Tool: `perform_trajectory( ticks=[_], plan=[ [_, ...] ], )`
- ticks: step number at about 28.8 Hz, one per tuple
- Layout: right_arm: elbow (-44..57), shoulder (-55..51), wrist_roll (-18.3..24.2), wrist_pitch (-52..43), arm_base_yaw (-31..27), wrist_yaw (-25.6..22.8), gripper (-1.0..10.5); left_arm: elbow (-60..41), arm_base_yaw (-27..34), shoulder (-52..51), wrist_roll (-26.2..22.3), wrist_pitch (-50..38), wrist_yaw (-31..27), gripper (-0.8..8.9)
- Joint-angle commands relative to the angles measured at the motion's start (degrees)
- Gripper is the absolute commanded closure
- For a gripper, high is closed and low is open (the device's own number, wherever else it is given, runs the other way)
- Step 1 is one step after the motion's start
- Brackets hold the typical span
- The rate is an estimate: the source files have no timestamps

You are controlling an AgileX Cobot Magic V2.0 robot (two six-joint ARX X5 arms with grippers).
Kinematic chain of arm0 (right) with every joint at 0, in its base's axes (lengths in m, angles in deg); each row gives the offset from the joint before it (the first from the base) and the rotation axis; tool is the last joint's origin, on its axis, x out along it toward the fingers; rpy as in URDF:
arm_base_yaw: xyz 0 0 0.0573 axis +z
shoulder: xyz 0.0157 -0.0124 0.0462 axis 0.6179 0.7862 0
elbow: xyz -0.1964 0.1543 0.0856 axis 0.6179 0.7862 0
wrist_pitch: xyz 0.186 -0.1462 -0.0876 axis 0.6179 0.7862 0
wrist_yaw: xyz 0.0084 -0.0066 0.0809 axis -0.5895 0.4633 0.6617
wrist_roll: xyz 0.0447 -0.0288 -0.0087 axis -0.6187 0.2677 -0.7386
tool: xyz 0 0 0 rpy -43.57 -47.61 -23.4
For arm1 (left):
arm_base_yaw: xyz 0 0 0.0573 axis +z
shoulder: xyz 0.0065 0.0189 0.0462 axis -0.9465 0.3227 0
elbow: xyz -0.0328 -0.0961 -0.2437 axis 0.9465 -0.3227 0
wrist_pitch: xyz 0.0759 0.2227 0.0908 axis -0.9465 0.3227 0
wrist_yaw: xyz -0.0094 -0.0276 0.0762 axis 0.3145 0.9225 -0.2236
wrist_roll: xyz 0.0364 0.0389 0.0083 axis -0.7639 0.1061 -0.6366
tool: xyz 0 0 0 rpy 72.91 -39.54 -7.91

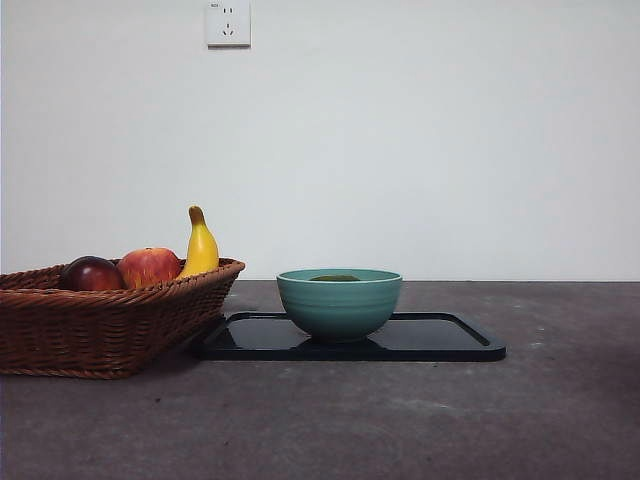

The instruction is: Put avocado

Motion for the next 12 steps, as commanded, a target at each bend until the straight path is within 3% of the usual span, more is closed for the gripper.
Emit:
perform_trajectory(
  ticks=[1,12],
  plan=[
    [-0.4,0.4,-0.6,-0.6,0.6,0.2,9.4,-3.6,0.6,-1.7,0.0,-0.7,-0.2,8.07],
    [-0.4,0.4,-0.6,-0.6,0.6,0.2,9.4,-12.0,0.9,-7.8,1.8,0.3,-0.2,8.07]
  ],
)
